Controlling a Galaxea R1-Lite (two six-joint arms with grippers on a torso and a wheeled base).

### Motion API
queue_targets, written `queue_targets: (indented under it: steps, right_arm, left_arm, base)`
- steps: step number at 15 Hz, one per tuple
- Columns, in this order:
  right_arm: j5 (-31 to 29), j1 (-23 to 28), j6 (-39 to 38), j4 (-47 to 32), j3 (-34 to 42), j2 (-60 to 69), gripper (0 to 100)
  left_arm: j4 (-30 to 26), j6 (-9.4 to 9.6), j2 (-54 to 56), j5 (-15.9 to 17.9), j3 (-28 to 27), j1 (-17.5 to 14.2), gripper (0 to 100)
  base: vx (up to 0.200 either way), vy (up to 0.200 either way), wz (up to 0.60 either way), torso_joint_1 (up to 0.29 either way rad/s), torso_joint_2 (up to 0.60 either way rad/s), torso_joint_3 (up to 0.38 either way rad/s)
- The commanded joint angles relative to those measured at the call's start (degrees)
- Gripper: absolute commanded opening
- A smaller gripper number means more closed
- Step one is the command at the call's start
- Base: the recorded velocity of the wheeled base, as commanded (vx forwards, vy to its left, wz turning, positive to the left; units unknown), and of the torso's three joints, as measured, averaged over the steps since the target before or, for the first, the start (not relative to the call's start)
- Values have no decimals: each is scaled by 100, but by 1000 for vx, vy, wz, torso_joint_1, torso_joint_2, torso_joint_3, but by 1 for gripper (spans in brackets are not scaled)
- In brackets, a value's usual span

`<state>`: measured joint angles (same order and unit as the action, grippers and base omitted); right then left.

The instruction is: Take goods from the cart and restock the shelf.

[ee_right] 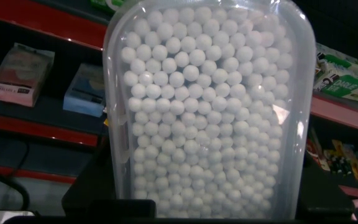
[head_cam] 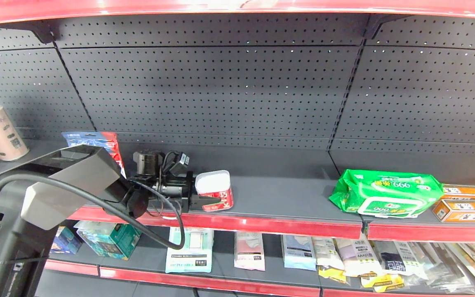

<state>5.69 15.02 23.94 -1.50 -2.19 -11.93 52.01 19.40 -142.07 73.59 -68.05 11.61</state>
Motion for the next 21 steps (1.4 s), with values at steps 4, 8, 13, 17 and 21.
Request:
queue_targets:
  steps: [4,8,13,17,21]
  right_arm:
    - [2,1,14,1,0,7,0]
    - [2,1,14,1,0,-2,0]
    - [2,1,14,1,0,-2,0]
    - [2,45,14,1,0,7,0]
    - [-7,45,14,1,0,16,0]
  left_arm:
    - [-6,-6,-14,-38,-7,0,0]
    - [-33,-50,-31,-47,-33,8,0]
    - [-50,-67,-31,-38,-33,8,100]
    - [-24,-120,-5,-47,2,0,100]
    - [-33,-147,4,-73,-24,-115,100]
  base:
    - [0,0,0,0,0,0]
    - [0,0,0,0,0,0]
    - [0,0,0,0,0,0]
    - [0,0,0,0,0,0]
    - [0,0,0,0,0,0]
